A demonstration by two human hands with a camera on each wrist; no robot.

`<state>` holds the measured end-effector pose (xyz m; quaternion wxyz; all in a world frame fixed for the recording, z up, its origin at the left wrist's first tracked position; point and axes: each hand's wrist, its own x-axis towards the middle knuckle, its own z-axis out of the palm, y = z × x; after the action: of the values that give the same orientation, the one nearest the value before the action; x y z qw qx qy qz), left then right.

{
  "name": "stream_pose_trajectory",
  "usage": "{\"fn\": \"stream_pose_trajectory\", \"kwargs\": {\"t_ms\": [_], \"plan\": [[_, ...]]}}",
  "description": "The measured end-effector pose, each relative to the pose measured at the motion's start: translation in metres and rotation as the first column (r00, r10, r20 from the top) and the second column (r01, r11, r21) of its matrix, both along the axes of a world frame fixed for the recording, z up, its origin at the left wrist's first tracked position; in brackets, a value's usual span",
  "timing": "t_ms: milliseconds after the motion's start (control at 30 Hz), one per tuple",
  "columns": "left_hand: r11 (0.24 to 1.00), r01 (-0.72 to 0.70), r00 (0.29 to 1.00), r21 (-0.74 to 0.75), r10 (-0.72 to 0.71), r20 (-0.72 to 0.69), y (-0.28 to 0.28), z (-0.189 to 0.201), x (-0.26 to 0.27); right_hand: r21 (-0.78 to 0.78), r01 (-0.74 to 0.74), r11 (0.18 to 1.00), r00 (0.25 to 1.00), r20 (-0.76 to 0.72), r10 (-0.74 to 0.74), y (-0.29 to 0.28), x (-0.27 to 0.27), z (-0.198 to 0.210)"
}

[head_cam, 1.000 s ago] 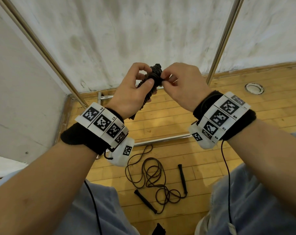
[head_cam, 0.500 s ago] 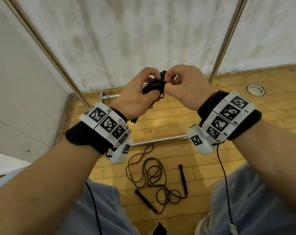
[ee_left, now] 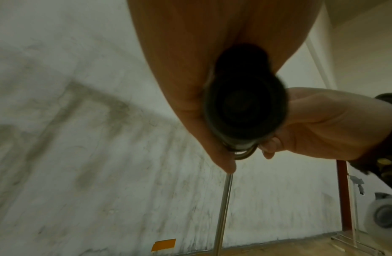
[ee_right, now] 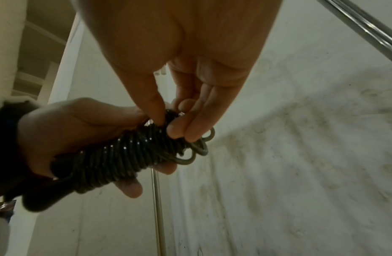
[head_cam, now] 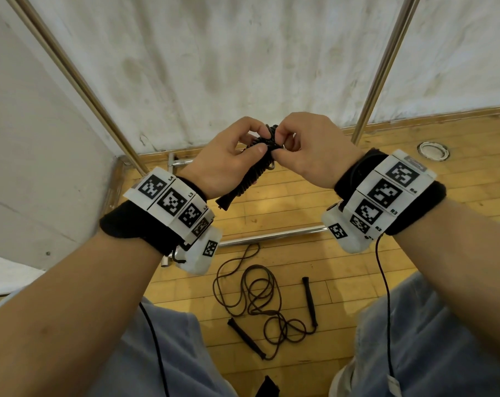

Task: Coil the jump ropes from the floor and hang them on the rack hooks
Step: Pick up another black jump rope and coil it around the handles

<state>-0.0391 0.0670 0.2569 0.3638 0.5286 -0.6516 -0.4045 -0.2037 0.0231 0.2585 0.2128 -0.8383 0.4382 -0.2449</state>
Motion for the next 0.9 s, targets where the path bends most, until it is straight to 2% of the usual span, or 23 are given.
{"fn": "stream_pose_trajectory", "kwargs": {"t_ms": [200, 400, 567, 633, 700, 767, 900], "plan": [[0.996, 0.062, 0.997, 0.063, -0.065, 0.048, -0.002, -0.001, -0.001, 0.108, 0.052, 0.993, 0.997, 0.054, -0.058, 0.000, -0.002, -0.003], [0.994, 0.093, 0.973, 0.057, -0.103, 0.208, -0.002, -0.006, -0.001, 0.179, 0.038, 0.983, 0.998, 0.036, -0.045, 0.000, 0.001, -0.005], [0.966, 0.142, 0.989, 0.217, -0.132, -0.060, 0.001, -0.005, -0.003, 0.279, -0.005, 0.960, 0.997, 0.069, -0.015, -0.001, 0.001, -0.002], [0.973, 0.118, 0.992, 0.199, -0.108, -0.058, 0.002, -0.005, -0.004, 0.294, -0.025, 0.956, 0.997, 0.073, 0.004, -0.001, -0.001, -0.001], [0.989, 0.068, 0.997, 0.130, -0.065, -0.029, 0.003, -0.006, -0.004, 0.338, -0.066, 0.939, 0.988, 0.151, 0.015, 0.001, -0.005, 0.000], [0.995, 0.051, 0.997, 0.089, -0.045, -0.064, 0.002, -0.005, -0.001, 0.354, -0.101, 0.930, 0.976, 0.215, 0.024, 0.000, -0.010, 0.002], [0.988, 0.109, 0.992, 0.110, -0.100, -0.079, 0.004, 0.000, 0.003, 0.361, -0.150, 0.920, 0.979, 0.185, 0.087, 0.001, -0.017, 0.006]]}}
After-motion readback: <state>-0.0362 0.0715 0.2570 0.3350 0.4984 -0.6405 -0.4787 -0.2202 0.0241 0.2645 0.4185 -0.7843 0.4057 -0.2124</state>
